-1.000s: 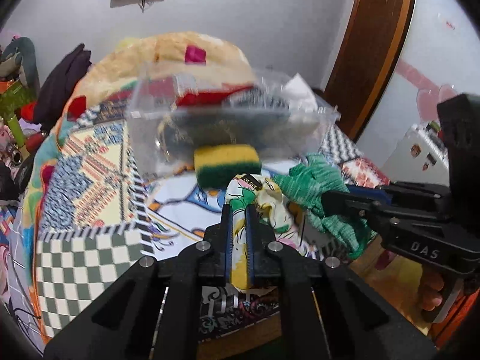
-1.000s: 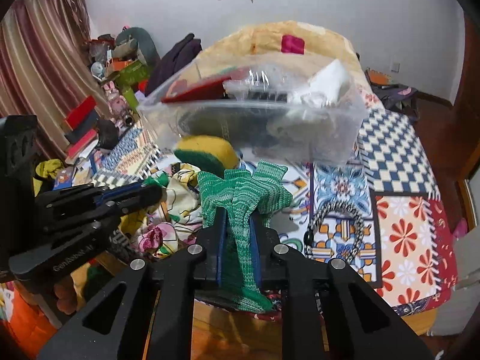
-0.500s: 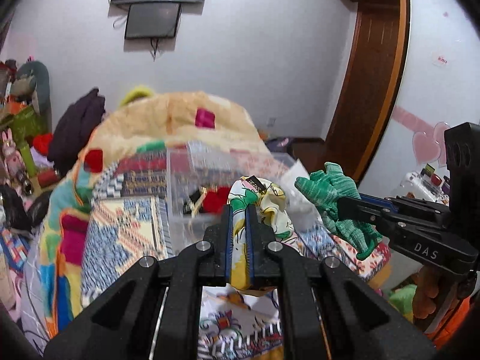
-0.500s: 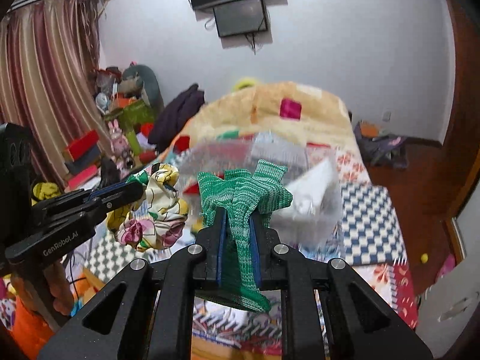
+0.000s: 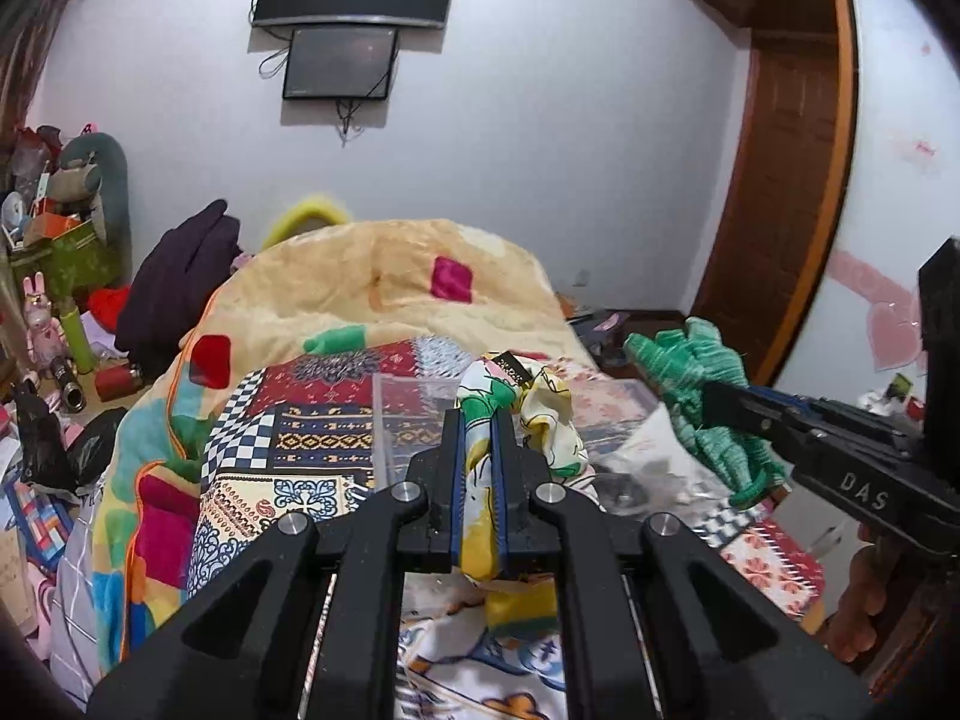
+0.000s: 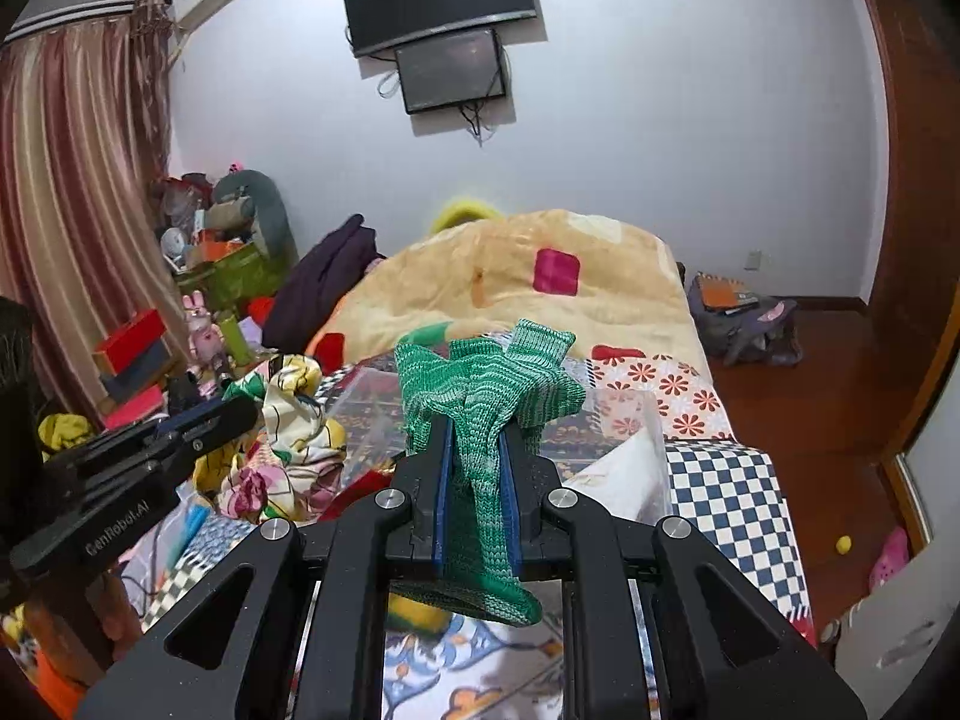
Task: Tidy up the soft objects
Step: 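Carry the cloth and glove over the box and open both tools, then grasp the yellow-green sponge with the left tool while the right tool grasps the beaded cord, then lower the sponge and beaded cord into the box and open both tools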
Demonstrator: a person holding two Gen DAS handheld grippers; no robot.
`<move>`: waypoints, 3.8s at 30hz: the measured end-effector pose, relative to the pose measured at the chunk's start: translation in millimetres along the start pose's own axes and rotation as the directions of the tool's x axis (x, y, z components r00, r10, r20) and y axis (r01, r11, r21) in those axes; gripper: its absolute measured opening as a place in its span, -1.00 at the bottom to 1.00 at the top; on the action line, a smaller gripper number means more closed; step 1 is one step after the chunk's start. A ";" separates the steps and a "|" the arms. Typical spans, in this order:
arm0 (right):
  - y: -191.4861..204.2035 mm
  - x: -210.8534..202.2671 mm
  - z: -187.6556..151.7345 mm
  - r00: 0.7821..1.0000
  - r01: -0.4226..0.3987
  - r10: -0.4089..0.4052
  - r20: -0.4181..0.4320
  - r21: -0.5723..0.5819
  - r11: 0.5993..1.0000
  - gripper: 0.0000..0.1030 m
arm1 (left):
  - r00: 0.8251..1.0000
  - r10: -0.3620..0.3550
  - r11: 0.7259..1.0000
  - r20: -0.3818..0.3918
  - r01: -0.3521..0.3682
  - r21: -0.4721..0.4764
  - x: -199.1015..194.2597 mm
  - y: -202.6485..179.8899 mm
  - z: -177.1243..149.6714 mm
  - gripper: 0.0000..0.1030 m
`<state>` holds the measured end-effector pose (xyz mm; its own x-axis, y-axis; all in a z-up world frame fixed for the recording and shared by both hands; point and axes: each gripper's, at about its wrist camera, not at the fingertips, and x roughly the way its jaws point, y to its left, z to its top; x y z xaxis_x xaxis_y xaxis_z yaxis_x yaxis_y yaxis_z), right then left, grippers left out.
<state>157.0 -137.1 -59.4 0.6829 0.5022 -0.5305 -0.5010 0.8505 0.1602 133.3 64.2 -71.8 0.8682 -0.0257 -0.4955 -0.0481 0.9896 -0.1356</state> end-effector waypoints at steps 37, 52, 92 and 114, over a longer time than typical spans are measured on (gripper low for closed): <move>-35.5 -47.0 -33.4 0.993 0.108 -0.108 -0.041 0.002 0.994 0.87 | 0.999 -0.034 0.999 -0.017 0.034 0.012 -44.5 -29.3 -29.4 0.90; -64.3 2.6 -110.6 0.937 0.126 -0.098 -0.337 0.063 0.990 0.83 | 0.963 0.022 0.999 -0.268 -0.029 -0.025 22.3 -32.5 -93.1 0.92; -31.3 -33.0 -50.2 0.994 0.007 -0.005 -0.114 0.012 1.000 -0.79 | 0.992 -0.046 0.999 -0.119 0.045 -0.013 -16.3 -35.3 -60.4 0.18; -23.0 36.4 -5.6 0.998 -0.007 0.008 -0.067 0.013 1.000 -0.79 | 0.995 -0.029 0.999 -0.091 0.030 0.019 42.0 -20.8 -15.8 0.19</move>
<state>190.4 -139.3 -87.0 0.6416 0.4977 -0.5836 -0.4991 0.8487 0.1750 163.0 40.2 -103.3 0.8210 -0.0667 -0.5671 -0.0122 0.9909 -0.1342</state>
